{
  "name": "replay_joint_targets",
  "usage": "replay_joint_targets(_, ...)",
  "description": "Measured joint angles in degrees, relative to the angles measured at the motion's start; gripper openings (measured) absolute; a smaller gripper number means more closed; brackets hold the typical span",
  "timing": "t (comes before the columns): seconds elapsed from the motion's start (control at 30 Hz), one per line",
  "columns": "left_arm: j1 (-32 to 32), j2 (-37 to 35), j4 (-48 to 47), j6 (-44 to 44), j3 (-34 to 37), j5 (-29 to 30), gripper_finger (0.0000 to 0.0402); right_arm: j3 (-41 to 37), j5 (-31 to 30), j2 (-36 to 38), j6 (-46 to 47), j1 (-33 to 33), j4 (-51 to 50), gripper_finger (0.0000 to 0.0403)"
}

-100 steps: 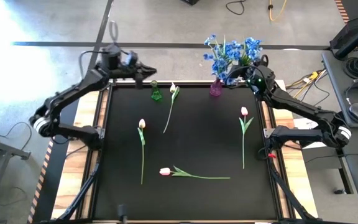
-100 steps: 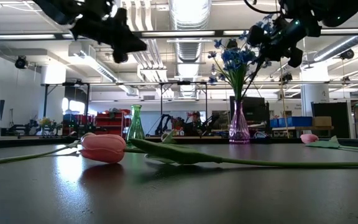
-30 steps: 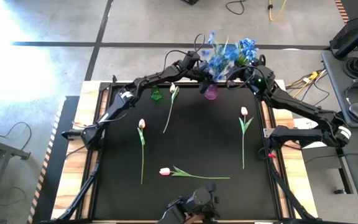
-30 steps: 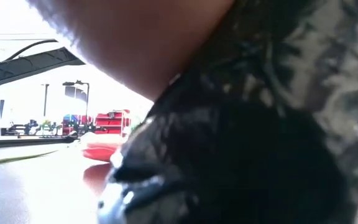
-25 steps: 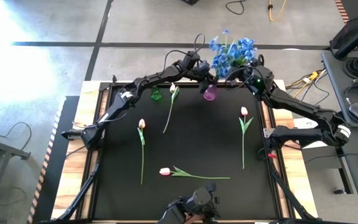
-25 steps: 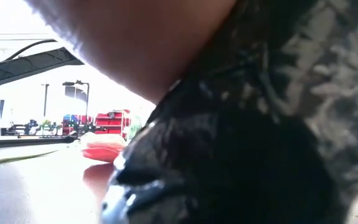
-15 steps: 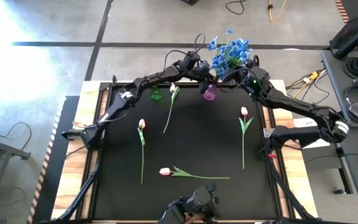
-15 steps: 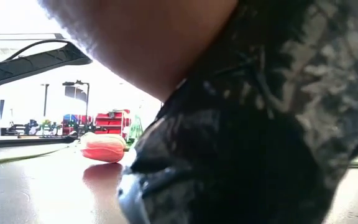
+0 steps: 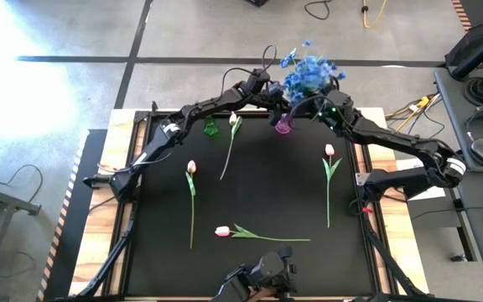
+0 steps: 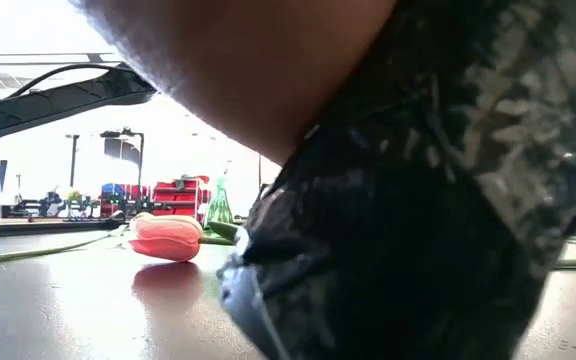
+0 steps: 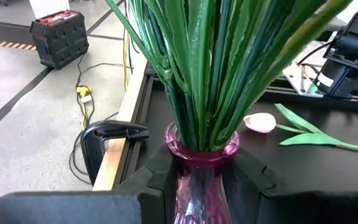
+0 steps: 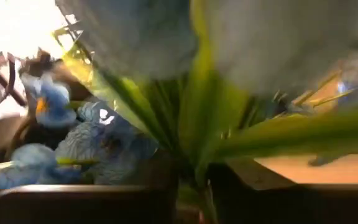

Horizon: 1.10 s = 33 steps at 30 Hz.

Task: Sort flowers into vase by color
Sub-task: Put the blue flowers into the violet vase

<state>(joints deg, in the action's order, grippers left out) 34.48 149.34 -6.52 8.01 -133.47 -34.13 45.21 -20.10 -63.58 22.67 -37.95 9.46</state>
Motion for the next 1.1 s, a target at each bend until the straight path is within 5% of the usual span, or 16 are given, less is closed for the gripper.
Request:
replay_joint_targets(0.3, 0.00, 0.00, 1.07, -1.18, 0.00, -0.04, 0.0076, 13.05, -0.46, 0.10, -1.01, 1.13, -17.33, 0.0189)
replay_joint_targets(0.7, 0.02, 0.00, 0.90, -1.56, 0.00, 0.11, 0.0076, 23.62, -7.63, 0.79, -3.41, 2.81, -32.16, 0.0203)
replay_joint_targets(0.83, 0.02, 0.00, 1.00, -1.64, 0.00, 0.09, 0.0076, 23.76, -8.47, 1.28, -3.21, 3.23, -31.85, 0.0174)
replay_joint_targets(1.03, 0.02, 0.00, 0.87, -1.66, 0.00, 0.11, 0.0076, 22.12, -9.66, -0.37, -3.22, 3.21, -31.45, 0.0032)
replay_joint_targets(1.1, 0.02, 0.00, 0.77, -1.66, 0.00, 0.13, 0.0076, 21.59, -9.67, -1.51, -3.08, 3.23, -31.21, 0.0020)
